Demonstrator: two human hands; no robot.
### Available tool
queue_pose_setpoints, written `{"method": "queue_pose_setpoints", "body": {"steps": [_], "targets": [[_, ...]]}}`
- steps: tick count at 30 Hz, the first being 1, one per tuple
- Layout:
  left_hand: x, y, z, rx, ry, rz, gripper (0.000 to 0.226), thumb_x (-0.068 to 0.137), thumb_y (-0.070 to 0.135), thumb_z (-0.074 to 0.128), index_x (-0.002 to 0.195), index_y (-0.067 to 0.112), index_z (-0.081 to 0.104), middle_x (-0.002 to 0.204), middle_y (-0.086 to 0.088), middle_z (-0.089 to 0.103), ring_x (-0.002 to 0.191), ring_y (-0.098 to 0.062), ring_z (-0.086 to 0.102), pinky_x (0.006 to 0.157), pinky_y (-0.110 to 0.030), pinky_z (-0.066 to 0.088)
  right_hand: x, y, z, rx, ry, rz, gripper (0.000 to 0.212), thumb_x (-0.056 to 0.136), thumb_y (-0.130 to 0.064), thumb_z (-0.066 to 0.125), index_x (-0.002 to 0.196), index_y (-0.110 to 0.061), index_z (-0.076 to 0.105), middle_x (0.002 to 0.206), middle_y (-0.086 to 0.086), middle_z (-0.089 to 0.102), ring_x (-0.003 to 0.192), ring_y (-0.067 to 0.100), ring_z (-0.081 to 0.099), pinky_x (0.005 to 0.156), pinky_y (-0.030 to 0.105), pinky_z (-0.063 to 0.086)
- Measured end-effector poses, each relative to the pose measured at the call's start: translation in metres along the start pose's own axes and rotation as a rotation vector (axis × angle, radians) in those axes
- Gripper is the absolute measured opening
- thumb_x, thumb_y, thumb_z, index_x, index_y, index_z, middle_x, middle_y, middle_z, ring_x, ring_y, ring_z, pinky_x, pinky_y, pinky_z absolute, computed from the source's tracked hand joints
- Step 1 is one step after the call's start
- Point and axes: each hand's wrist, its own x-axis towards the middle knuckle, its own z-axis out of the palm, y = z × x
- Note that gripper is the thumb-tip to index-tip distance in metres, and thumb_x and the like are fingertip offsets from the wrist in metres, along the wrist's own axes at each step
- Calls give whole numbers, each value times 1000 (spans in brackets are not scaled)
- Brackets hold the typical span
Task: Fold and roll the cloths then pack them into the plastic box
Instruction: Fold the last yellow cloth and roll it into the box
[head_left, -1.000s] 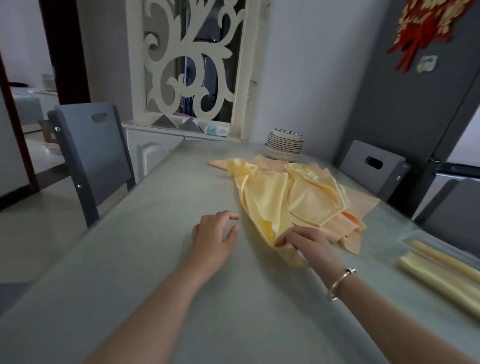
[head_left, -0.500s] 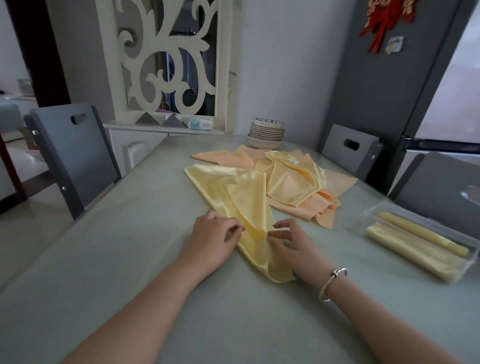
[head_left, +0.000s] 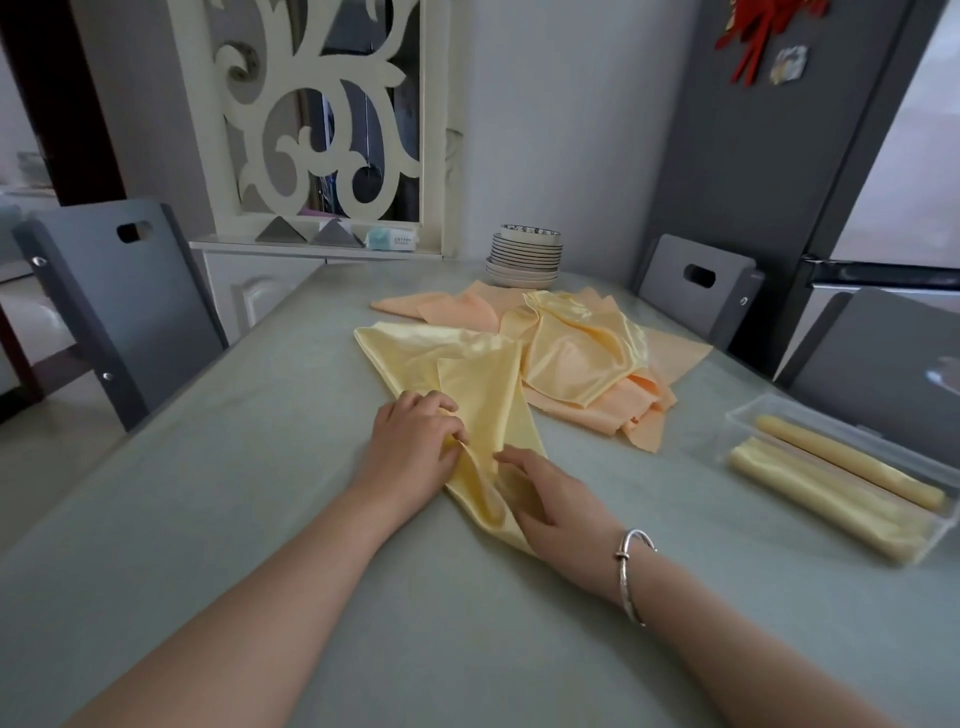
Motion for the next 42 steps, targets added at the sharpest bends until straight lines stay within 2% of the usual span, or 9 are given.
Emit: {"method": "queue_pose_setpoints", "body": {"steps": [6, 8, 11, 15, 19, 28, 32, 36, 42], "targets": [[-6, -15, -16, 24, -37, 179, 19, 72, 18, 61, 73, 22, 42, 124, 11, 60, 132, -15, 37, 103, -24, 18, 1, 1, -1, -205, -7, 62, 54, 95, -38, 42, 143, -22, 23, 142, -2, 39, 127, 19, 42, 97, 27, 36], [-16, -28, -27, 90, -92, 251, 6, 71, 23, 52, 75, 25, 48, 129, 9, 59, 137, -14, 33, 111, -27, 15, 1, 2, -3, -230, -3, 85, 55, 95, -42, 42, 142, -21, 24, 141, -2, 39, 126, 20, 43, 97, 28, 37], [-37, -49, -47, 174, -207, 286, 29, 65, 36, 30, 73, 23, 55, 130, 9, 59, 139, -11, 31, 115, -25, 11, 1, 0, -5, -264, 9, 126, 55, 94, -45, 40, 142, -21, 26, 141, -1, 42, 124, 20, 46, 96, 30, 39], [-64, -59, -73, 183, -295, 162, 41, 63, 44, 24, 76, 18, 52, 101, 10, 67, 104, -16, 57, 107, -19, 28, 4, -10, -6, -348, -12, 169, 47, 96, -45, 37, 135, -20, 34, 131, 3, 49, 116, 24, 52, 89, 30, 41], [-81, -47, -97, 238, -217, 200, 24, 75, 39, 36, 70, 17, 43, 65, 5, 52, 67, -19, 50, 65, -30, 39, 8, -22, -10, -427, -15, 227, 40, 98, -46, 28, 115, -15, 48, 101, 7, 59, 97, 28, 59, 75, 31, 43], [-93, -12, -108, -58, -104, 105, 30, 96, 44, 40, 73, 25, 41, 53, 8, 47, 51, -9, 46, 55, -32, 38, -2, -22, -20, -650, 57, 304, 50, 98, -51, 22, 103, -14, 55, 106, 7, 61, 98, 28, 59, 72, 33, 42], [-88, -22, -100, -120, 13, -66, 15, 96, 23, 43, 109, 22, 50, 92, 11, 59, 74, -12, 57, 71, -36, 46, -12, -22, -24, -782, 85, 304, 37, 97, -44, 30, 108, -15, 51, 110, 5, 60, 103, 25, 58, 73, 31, 40], [-88, -46, -81, 16, -303, -281, 48, 98, 21, 36, 143, 7, 26, 149, -11, 30, 132, -25, 37, 107, -34, 32, -8, -20, -11, -529, 48, 136, 39, 94, -37, 44, 127, -16, 45, 128, 4, 52, 127, 24, 43, 99, 29, 33], [-92, -42, -95, 438, -330, -249, 44, 99, 43, 24, 107, 17, 59, 116, -3, 61, 108, -24, 54, 91, -35, 39, 6, -32, 12, -341, -29, 23, 46, 98, -38, 36, 141, -21, 34, 146, 2, 38, 143, 19, 21, 109, 25, 22]]}}
